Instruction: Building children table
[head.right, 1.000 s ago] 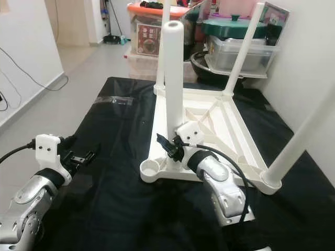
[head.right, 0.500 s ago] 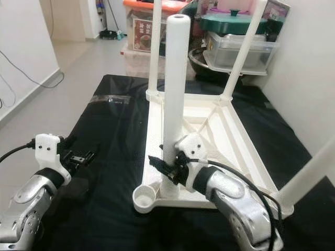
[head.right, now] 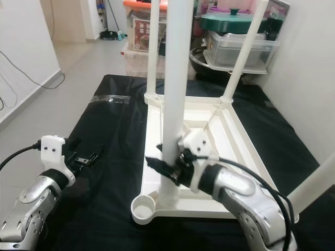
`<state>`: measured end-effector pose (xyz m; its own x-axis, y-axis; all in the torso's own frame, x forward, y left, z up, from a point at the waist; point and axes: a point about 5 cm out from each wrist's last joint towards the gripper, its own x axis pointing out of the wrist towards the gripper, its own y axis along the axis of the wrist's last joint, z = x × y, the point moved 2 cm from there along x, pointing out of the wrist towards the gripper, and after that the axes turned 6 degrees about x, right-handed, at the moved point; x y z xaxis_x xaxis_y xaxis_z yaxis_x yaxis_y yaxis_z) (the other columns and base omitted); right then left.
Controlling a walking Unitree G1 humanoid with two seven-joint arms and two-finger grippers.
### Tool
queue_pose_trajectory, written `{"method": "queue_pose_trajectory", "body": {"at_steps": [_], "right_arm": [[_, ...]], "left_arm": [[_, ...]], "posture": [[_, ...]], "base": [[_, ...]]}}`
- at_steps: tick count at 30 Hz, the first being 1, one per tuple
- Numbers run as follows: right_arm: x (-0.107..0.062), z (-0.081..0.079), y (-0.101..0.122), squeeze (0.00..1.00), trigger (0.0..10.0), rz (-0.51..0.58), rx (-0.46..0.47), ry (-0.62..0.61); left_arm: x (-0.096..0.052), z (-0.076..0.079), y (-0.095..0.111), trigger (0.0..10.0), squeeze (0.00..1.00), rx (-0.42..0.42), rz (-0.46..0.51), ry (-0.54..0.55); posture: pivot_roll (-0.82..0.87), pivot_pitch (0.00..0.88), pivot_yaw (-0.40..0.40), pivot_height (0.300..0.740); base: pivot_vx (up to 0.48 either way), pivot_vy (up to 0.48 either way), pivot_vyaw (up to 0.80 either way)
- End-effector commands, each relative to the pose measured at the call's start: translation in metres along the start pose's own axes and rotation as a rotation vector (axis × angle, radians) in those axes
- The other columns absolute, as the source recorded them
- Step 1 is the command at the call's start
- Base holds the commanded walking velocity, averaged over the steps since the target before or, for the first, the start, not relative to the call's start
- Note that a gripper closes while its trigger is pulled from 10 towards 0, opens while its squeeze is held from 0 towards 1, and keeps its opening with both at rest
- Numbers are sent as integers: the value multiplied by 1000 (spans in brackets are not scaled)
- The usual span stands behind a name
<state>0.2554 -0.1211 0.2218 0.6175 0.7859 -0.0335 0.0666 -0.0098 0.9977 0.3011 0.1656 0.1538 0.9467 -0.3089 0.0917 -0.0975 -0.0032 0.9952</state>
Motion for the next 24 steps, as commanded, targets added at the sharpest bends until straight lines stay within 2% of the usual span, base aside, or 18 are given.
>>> {"method": "queue_pose_trajectory", "body": {"at_steps": [1, 3, 4, 6, 9, 13, 14, 15, 17, 20, 24], "right_arm": [[-3, 0, 8, 0, 0, 29, -7, -5], [-5, 7, 32, 0, 0, 99, -25, -6], [-5, 7, 32, 0, 0, 99, -25, -6], [-8, 15, 48, 0, 0, 155, -44, -18], [-8, 23, 55, 0, 0, 183, -64, -44], [-8, 25, 55, 0, 0, 189, -66, -48], [-7, 24, 52, 0, 0, 181, -58, -35], [-7, 24, 52, 0, 0, 181, -58, -35], [-3, 22, 43, 0, 0, 153, -23, -6], [2, 24, 41, 0, 0, 146, 3, -7], [5, 26, 42, 0, 0, 153, 15, -12]], "left_arm": [[0, -2, -3, 10000, 0, 0, -11, 4], [0, -2, -3, 10000, 0, 0, -10, 8], [0, -2, -3, 10000, 0, 0, -10, 8], [0, -1, -3, 10000, 0, -2, -9, 6], [-1, -1, -2, 10000, 0, -3, -5, -7], [-3, -6, -2, 10000, 0, 2, -7, 4], [-7, -14, -2, 10000, 0, 3, -13, 28], [-7, -14, -2, 10000, 0, 3, -13, 28], [-20, -28, -4, 10000, 0, 0, -35, 68], [-29, -26, -8, 10000, 0, -8, -52, 67], [-31, -23, -10, 10000, 0, -12, -56, 64]], "posture": [[19, 0, -64, 740], [18, 0, -65, 740], [18, 0, -65, 740], [17, 0, -65, 740], [25, 0, -69, 740], [25, 0, -69, 740], [34, 0, -72, 740], [34, 0, -72, 740], [49, 0, -81, 740], [61, 0, -87, 740], [63, 0, -89, 740]], "base": [[0, 0, 0], [0, 0, 0], [0, 0, 0], [0, 0, 0], [0, 0, 0], [0, 0, 0], [0, 0, 0], [0, 0, 0], [0, 0, 0], [0, 0, 0], [0, 0, 0]]}}
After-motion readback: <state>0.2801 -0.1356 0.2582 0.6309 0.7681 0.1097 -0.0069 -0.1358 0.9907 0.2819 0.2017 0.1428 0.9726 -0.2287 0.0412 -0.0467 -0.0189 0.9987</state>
